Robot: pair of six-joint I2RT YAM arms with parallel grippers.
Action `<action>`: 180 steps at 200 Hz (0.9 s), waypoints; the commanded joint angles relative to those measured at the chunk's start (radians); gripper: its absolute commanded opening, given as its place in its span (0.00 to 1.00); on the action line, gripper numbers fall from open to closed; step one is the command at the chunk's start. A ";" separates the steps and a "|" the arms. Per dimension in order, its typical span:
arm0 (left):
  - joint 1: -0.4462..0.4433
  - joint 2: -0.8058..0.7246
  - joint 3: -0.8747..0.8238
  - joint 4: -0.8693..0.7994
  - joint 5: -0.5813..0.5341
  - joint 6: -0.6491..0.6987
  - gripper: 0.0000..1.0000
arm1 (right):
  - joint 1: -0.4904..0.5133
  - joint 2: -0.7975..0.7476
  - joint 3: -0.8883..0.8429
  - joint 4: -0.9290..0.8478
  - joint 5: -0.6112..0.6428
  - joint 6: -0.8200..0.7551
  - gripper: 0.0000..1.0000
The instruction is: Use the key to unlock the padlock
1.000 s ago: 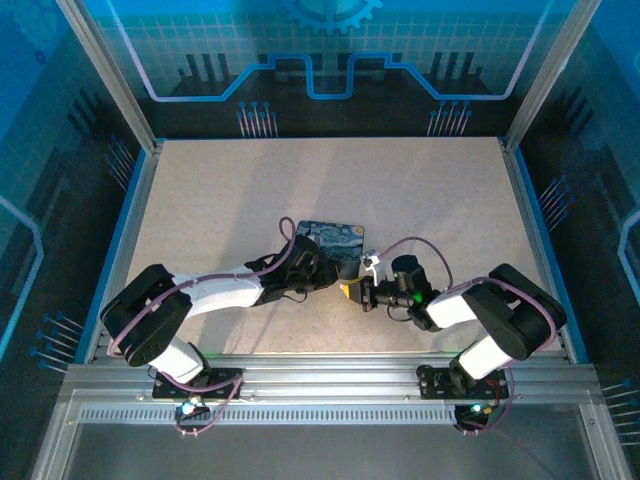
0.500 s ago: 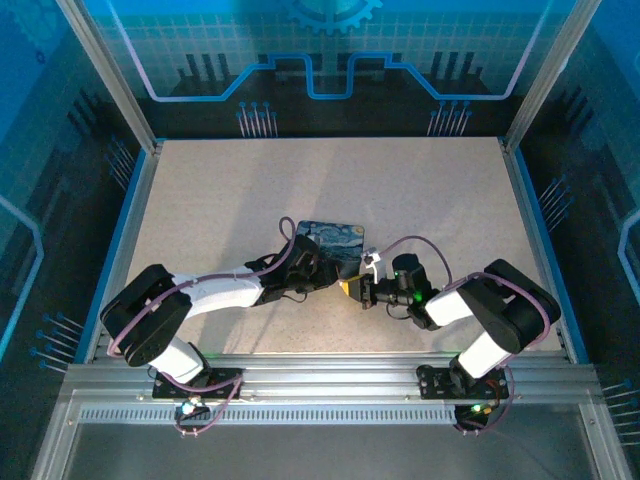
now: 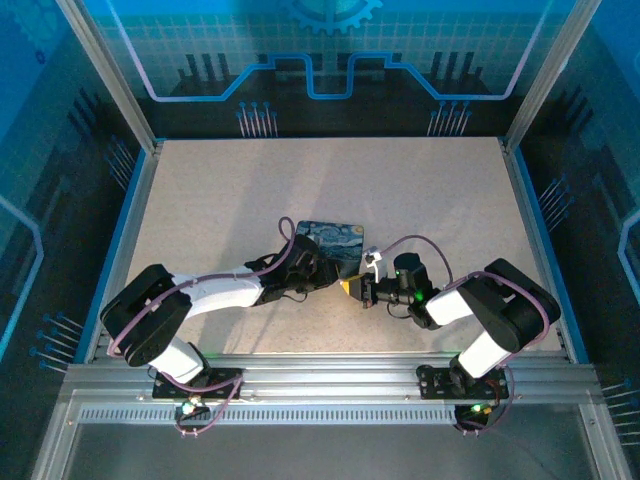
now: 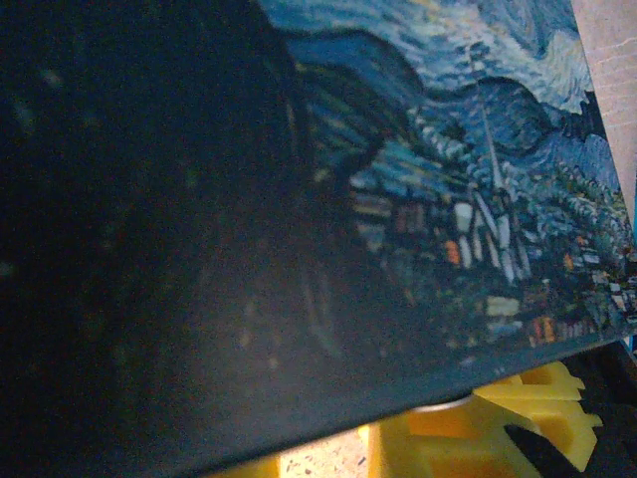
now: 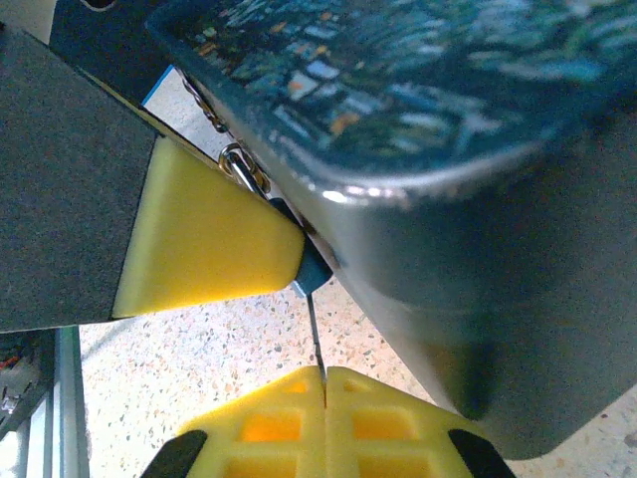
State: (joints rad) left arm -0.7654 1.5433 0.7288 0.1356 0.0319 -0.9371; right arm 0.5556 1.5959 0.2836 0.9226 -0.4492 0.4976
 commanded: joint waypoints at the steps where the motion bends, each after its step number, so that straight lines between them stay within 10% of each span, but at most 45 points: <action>1: 0.008 -0.030 0.015 0.018 0.019 -0.004 0.22 | -0.013 -0.007 0.002 0.049 -0.014 0.005 0.05; 180: 0.009 -0.037 0.007 0.049 0.065 -0.026 0.22 | -0.016 0.025 0.028 0.111 -0.029 0.006 0.06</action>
State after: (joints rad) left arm -0.7586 1.5433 0.7288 0.1417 0.0570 -0.9447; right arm 0.5488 1.6070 0.2859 0.9527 -0.4538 0.4976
